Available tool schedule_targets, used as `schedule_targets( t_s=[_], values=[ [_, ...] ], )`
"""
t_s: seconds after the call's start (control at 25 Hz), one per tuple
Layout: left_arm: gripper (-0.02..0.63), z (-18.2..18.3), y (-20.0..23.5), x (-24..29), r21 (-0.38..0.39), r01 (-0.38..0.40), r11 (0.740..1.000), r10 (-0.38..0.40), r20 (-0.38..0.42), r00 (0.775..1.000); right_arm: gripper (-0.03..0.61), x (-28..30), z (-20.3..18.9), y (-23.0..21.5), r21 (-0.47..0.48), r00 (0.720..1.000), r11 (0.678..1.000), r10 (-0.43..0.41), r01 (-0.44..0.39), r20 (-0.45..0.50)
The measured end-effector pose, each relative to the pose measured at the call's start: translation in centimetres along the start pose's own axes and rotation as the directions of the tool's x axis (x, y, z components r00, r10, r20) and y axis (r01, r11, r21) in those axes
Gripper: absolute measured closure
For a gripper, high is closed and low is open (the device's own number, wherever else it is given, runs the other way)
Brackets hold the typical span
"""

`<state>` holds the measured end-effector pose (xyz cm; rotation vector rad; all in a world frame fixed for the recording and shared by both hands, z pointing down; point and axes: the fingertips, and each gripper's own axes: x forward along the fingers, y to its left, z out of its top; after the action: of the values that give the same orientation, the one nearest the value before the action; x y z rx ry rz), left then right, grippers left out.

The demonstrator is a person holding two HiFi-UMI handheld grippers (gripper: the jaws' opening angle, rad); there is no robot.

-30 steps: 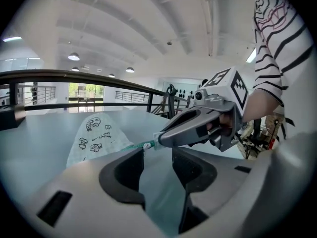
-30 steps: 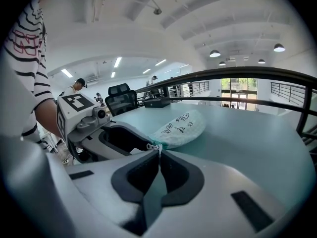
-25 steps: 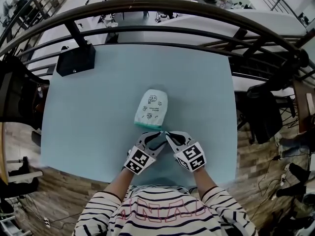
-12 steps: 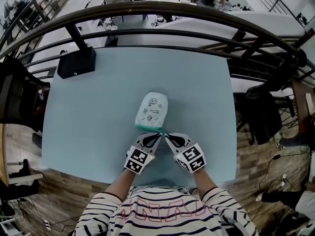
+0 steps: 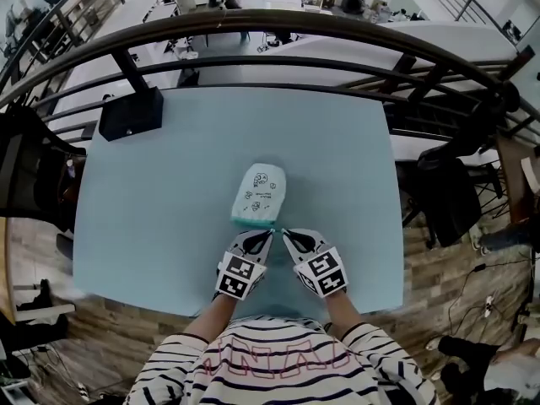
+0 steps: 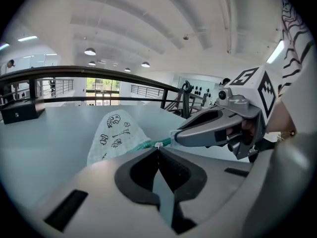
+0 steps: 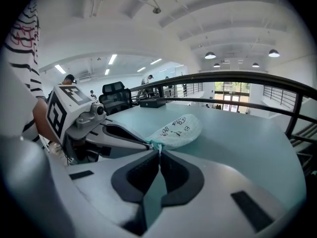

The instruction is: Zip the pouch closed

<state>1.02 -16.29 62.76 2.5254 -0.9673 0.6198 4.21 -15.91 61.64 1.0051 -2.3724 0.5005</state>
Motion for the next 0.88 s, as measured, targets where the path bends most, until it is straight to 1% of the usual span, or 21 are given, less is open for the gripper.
schedule_targets(
  t_s=[0.12, 0.28, 0.6, 0.88],
  values=[
    [0.588, -0.1, 0.8, -0.5, -0.020, -0.031, 0.999, 0.031, -0.020, 0.999, 0.543, -0.1, 0.1, -0.2, 0.011, 1.000, 1.000, -0.027, 0.027, 0.005],
    [0.588, -0.1, 1.6, -1.1, -0.035, -0.052, 0.998, 0.051, -0.031, 0.998, 0.543, -0.3, 0.5, -0.2, 0.005, 0.999, 0.999, -0.034, 0.034, 0.012],
    [0.588, 0.0, 1.7, -1.4, -0.032, -0.076, 0.997, 0.075, -0.045, 0.996, 0.543, -0.4, 0.6, 0.1, 0.032, 0.999, 0.998, -0.048, 0.047, 0.027],
    [0.587, -0.2, 1.4, -1.1, -0.024, -0.084, 0.996, 0.082, -0.065, 0.994, 0.543, -0.6, 0.2, -0.2, 0.041, 0.997, 0.997, -0.072, 0.071, 0.017]
  ],
)
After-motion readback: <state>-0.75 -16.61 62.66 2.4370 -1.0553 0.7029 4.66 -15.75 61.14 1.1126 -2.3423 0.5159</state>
